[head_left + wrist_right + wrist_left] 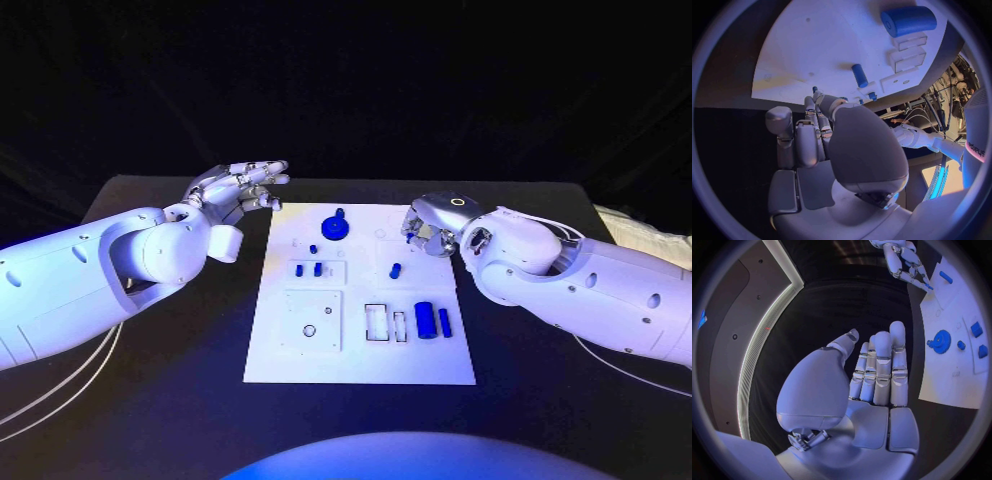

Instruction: Assemble the parts on the task board

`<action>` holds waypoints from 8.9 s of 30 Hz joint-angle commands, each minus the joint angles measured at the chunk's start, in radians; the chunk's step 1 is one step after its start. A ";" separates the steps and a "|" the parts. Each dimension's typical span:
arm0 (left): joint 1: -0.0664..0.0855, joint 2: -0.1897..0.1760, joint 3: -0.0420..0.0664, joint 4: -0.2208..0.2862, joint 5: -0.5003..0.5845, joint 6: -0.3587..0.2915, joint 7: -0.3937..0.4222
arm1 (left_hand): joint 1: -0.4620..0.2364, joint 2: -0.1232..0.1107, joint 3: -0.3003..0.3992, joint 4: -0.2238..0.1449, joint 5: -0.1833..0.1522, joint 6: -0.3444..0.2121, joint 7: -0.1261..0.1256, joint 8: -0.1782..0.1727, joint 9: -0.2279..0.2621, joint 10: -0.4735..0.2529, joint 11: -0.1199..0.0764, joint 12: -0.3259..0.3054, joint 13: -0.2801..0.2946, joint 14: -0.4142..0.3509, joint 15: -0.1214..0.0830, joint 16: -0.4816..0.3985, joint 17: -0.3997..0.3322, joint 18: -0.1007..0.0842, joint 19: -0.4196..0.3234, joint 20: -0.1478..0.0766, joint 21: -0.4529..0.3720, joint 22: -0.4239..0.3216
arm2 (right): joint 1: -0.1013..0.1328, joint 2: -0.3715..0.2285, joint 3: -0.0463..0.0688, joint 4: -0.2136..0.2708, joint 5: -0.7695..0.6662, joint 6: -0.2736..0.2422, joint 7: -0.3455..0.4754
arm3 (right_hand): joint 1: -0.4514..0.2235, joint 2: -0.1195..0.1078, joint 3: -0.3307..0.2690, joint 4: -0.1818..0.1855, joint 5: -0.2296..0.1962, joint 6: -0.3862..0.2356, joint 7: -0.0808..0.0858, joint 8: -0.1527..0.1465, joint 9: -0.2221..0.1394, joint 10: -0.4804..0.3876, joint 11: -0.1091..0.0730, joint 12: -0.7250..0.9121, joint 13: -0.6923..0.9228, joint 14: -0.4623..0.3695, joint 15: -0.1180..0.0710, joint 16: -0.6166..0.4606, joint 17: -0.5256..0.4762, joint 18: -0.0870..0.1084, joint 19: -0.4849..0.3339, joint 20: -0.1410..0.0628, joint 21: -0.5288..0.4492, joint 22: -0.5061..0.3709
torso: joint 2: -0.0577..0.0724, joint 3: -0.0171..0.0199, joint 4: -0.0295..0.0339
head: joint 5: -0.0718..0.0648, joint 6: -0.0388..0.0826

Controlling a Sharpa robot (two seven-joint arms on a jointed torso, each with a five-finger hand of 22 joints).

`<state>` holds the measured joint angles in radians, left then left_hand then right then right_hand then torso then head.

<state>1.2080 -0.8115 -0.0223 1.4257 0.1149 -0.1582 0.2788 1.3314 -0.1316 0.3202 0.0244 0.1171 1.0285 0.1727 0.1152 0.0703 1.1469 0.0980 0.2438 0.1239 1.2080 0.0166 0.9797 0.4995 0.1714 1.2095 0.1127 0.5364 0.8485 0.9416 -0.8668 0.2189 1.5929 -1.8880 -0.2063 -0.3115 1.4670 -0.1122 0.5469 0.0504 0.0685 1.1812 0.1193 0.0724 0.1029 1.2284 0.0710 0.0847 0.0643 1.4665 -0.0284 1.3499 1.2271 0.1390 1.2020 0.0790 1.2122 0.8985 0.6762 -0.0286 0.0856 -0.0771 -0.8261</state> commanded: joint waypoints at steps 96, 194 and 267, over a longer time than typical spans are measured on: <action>-0.013 0.025 -0.001 0.009 -0.006 0.043 -0.003 | 0.015 0.010 -0.015 0.004 -0.007 -0.010 0.001 0.004 -0.002 -0.015 -0.001 0.010 0.002 -0.010 -0.001 0.005 -0.005 0.010 0.003 0.004 -0.010 -0.006 | -0.161 0.140 -0.032 0.132 0.117 -0.148 0.074 | -0.097 -0.039 -0.058 -0.038 0.062 -0.128 0.046 -0.005 -0.031 -0.173 0.039 -0.002 0.001 0.028 0.050 -0.040 -0.082 0.012 -0.056 0.044 -0.059 -0.107 | 0.000 -0.0038 0.0007 | 0.086 -0.036; -0.016 0.027 -0.003 0.009 -0.011 0.061 -0.013 | 0.021 0.019 -0.026 0.007 -0.007 -0.012 0.002 0.006 -0.002 -0.022 0.000 0.017 0.002 -0.012 0.000 0.007 -0.009 0.010 0.004 0.005 -0.015 -0.010 | -0.105 0.015 0.038 0.250 0.289 -0.093 0.106 | -0.020 0.015 -0.030 -0.057 -0.009 -0.019 0.017 0.007 -0.018 0.002 -0.005 0.046 0.004 0.041 0.012 -0.009 -0.054 0.001 -0.015 0.007 -0.027 -0.056 | -0.001 -0.0070 0.0002 | 0.074 -0.029; -0.019 0.048 -0.003 -0.005 -0.014 0.070 -0.014 | 0.022 0.019 -0.027 0.007 -0.007 -0.012 0.001 0.007 -0.002 -0.023 0.000 0.018 0.003 -0.013 0.000 0.007 -0.010 0.010 0.005 0.005 -0.016 -0.010 | -0.164 0.225 -0.047 0.130 0.036 0.051 0.083 | -0.043 0.003 -0.025 -0.075 0.021 -0.032 0.025 -0.007 -0.023 -0.015 0.005 0.021 0.001 0.037 0.020 -0.012 -0.065 0.005 -0.033 0.015 -0.029 -0.068 | 0.000 -0.0050 -0.0032 | 0.106 -0.047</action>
<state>1.1887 -0.7650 -0.0262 1.4193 0.1034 -0.1062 0.2609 1.3458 -0.1172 0.2997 0.0313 0.1116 1.0216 0.1728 0.1152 0.0693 1.1329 0.0978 0.2554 0.1253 1.2024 0.0153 0.9839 0.4910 0.1712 1.2095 0.1127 0.5253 0.8396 0.7810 -0.6426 0.1767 1.7282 -1.8121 -0.1919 -0.2026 1.4338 -0.1069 0.5239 -0.0232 0.0831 1.1549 0.1451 0.0710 0.0806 1.1968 0.0971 0.1148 0.0679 1.4648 -0.0162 1.3344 1.1629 0.1392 1.1737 0.0938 1.1813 0.8313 0.6760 -0.0335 0.0824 0.0289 -0.8727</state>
